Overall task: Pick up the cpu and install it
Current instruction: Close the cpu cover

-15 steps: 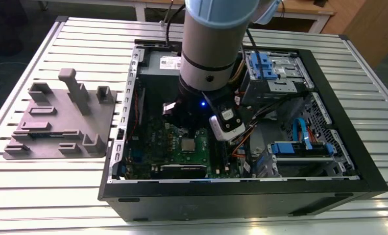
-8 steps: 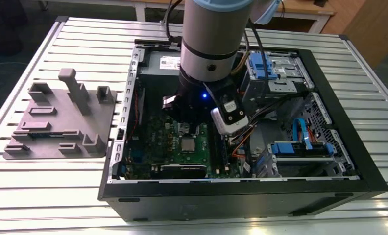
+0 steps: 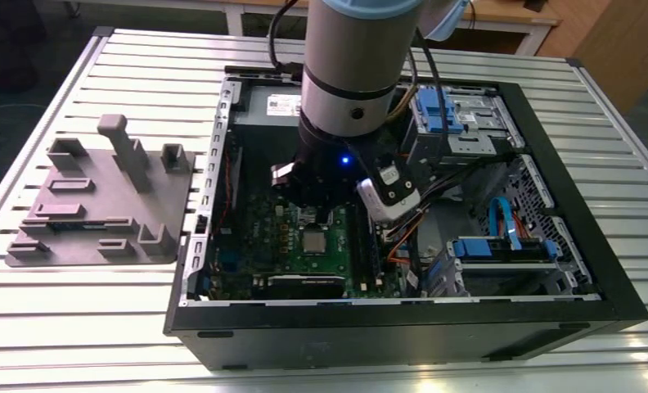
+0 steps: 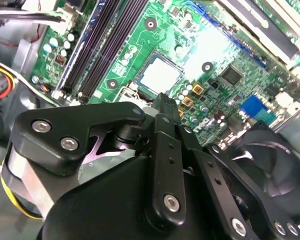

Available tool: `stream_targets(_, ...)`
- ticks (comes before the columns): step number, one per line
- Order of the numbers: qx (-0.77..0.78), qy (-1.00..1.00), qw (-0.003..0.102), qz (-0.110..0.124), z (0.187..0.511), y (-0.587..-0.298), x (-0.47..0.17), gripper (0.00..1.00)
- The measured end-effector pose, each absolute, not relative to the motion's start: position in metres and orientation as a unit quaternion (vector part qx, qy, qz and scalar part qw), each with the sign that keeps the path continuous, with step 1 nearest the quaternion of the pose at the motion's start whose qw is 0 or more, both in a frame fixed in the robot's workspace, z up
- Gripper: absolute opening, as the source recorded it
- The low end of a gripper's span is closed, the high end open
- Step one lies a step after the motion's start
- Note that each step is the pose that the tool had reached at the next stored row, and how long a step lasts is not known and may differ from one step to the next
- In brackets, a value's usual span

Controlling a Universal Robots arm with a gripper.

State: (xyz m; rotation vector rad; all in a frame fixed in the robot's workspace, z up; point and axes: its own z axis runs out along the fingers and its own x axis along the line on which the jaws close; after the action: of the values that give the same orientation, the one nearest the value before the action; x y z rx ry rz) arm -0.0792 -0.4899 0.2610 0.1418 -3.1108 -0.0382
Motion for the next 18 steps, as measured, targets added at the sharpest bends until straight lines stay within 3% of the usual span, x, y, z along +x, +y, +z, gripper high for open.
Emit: stream_targets(18,0.064,-0.998,0.014,-0.012,0.2601,-0.4897,-0.0732,0.11)
